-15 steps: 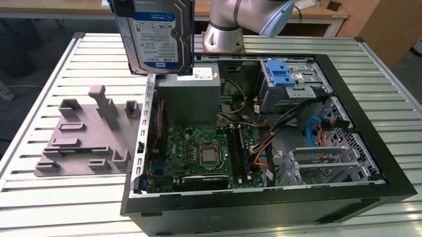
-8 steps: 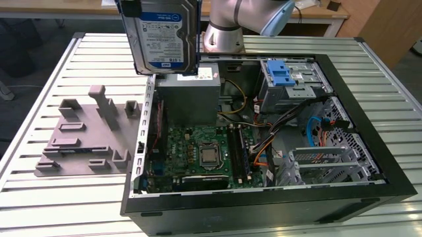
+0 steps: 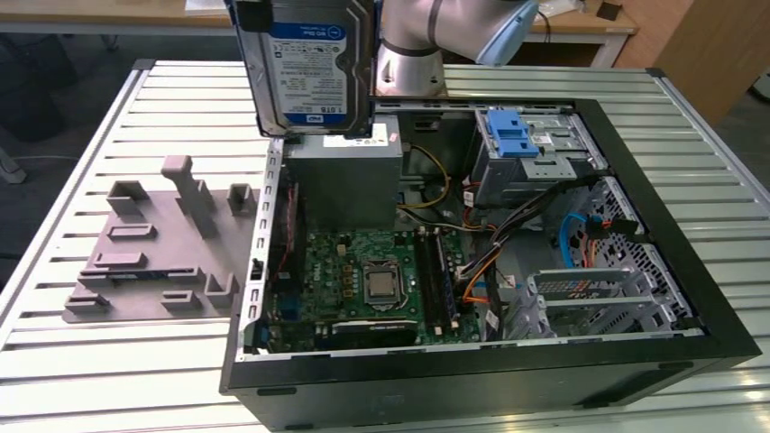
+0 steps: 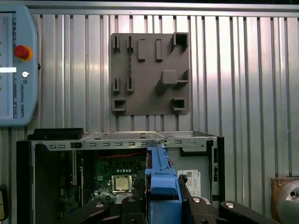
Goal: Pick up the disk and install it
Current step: 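Pick up the disk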
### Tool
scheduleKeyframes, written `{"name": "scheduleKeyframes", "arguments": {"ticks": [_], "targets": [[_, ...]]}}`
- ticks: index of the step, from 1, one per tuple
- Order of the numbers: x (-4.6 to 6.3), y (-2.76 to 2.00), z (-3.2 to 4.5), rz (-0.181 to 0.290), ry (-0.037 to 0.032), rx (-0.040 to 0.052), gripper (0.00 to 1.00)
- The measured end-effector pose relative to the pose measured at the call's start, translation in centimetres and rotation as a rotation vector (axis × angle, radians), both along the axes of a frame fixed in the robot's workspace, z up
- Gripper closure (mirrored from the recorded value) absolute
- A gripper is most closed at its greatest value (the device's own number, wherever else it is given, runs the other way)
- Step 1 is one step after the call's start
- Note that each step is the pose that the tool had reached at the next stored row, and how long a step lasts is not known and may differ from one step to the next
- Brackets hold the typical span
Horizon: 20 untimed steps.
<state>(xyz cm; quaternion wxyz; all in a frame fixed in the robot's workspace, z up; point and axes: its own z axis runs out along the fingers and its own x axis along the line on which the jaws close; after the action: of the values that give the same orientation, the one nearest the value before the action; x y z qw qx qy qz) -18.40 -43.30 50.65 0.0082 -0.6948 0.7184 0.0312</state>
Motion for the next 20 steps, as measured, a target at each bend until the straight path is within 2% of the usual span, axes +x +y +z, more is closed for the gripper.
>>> {"name": "scheduleKeyframes", "arguments": {"ticks": [8, 10, 13, 20], "targets": [[1.4, -0.06, -0.01, 0.000, 0.0001, 0.0000, 0.64], [1.5, -0.20, -0.06, 0.000, -0.0001, 0.0001, 0.64], [1.6, -0.83, -0.16, 0.000, 0.0001, -0.0001, 0.64], [1.6, -2.85, -0.32, 0.000, 0.0000, 0.0000, 0.64]]}}
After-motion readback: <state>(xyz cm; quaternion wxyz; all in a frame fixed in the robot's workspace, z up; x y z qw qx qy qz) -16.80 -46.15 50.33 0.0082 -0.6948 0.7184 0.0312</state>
